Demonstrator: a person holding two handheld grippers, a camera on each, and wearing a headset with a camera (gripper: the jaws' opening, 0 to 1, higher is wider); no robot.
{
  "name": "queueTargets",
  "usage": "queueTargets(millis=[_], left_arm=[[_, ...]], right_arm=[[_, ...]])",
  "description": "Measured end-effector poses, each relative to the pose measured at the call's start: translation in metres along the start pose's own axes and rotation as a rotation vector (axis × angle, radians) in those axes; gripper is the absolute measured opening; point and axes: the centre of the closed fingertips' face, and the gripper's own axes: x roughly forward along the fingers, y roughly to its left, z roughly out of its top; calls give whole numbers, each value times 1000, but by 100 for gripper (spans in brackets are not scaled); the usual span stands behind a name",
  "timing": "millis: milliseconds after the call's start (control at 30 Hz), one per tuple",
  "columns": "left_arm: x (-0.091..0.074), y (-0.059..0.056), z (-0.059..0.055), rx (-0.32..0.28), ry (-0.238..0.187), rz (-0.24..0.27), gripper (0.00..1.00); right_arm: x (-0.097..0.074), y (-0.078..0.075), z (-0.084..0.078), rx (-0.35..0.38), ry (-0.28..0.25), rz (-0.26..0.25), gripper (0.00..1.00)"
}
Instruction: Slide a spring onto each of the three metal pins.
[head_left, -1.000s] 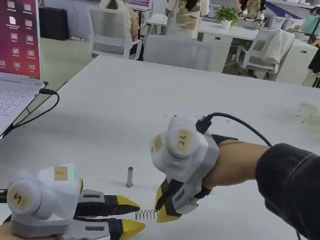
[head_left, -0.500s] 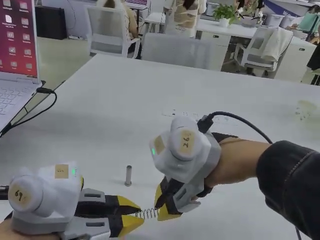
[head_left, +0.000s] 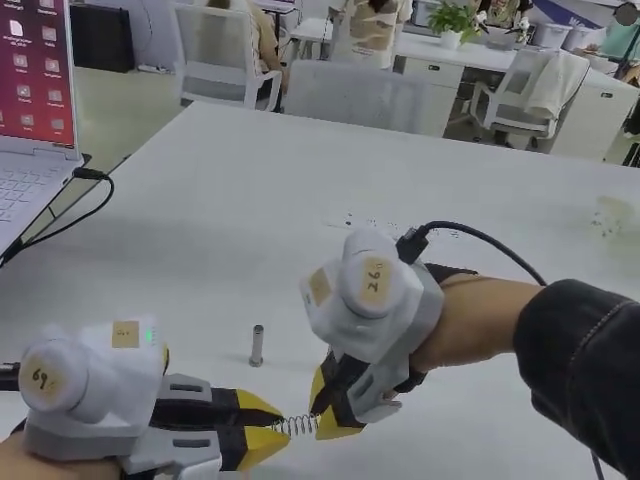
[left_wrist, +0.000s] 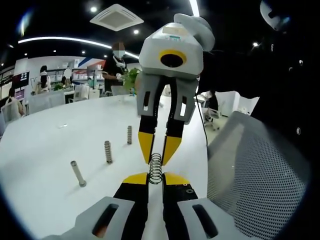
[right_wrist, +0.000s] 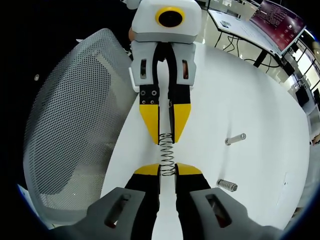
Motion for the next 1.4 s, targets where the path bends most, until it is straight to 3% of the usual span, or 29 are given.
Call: queueTargets(millis=[533, 933, 1400], left_arm=[[-2, -2, 2, -15, -5, -11, 1], [-2, -6, 13, -11, -33, -26, 2], [-3, -5, 10, -8, -28, -17, 2]], right_arm=[[3, -1, -1, 39, -13, 8, 12], [9, 4, -9, 42, -9, 25, 9], [-8, 2, 5, 50, -45, 4, 9]])
